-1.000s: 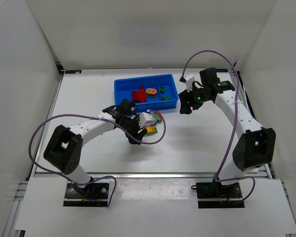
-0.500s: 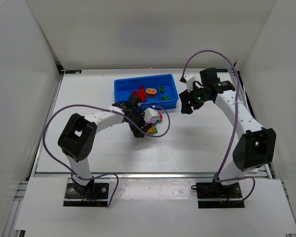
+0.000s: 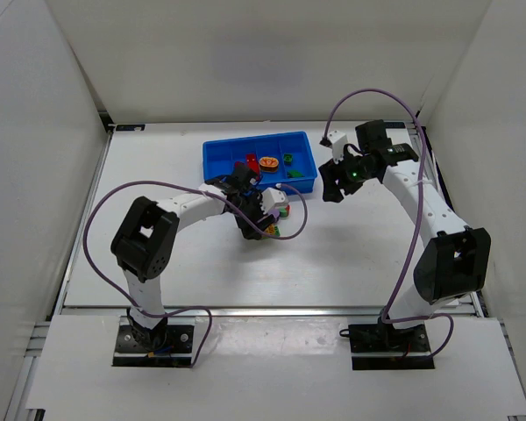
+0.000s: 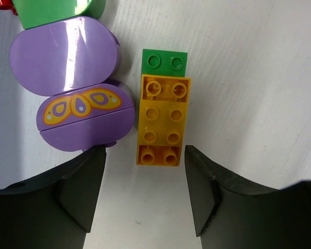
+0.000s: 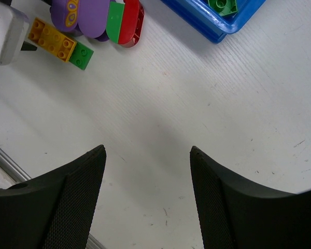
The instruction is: Sort the legos into containers by color
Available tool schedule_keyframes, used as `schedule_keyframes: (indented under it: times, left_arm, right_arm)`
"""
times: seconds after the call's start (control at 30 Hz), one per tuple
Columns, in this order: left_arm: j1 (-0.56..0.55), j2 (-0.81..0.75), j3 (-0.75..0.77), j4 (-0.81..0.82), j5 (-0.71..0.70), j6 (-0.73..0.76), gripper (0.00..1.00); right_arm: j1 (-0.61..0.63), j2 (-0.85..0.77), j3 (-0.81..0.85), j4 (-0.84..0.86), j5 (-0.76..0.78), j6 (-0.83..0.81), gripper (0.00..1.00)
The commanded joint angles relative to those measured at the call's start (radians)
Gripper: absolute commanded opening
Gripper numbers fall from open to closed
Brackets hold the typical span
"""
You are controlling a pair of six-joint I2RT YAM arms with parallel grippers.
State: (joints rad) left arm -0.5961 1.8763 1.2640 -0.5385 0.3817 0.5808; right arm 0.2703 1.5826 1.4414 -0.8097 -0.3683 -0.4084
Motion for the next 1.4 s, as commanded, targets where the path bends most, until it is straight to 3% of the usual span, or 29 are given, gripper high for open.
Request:
schedule_keyframes:
  times: [0.0,0.47,0.67,0.9,1.03,1.23,1.37]
  left_arm:
    - [-0.021,-0.009,0.032,0.003,0.046,0.013,0.73]
    - [-0.085,0.001,0.031,0.000,0.037,0.002,0.69]
    - [-0.085,0.011,0.031,0.002,0.022,0.007,0.56]
    - [-0.088,0.017,0.023,0.002,0.008,0.004,0.61]
    - [-0.091,0.015,0.026,0.005,0.006,-0.006,0.57]
    - [-0.091,-0.029,0.037,0.006,0.055,-0.042,0.25]
    - [-0.079,-0.081,0.072,0.003,0.111,-0.148,0.14]
  right_arm:
    - [-0.008,-0.010,0.005,0.020,0.002,-0.017,0.70]
    - [-0.034,-0.030,-0.021,0.020,-0.004,-0.009,0.70]
    - [-0.042,-0.039,-0.029,0.020,-0.006,-0.007,0.70]
    - [-0.040,-0.045,-0.036,0.020,-0.004,-0.007,0.70]
    - [-0.042,-0.047,-0.038,0.018,-0.006,-0.007,0.70]
    - [-0.040,-0.044,-0.036,0.026,-0.020,0.003,0.70]
    - [-0.042,-0.032,-0.038,0.033,-0.070,0.034,0.70]
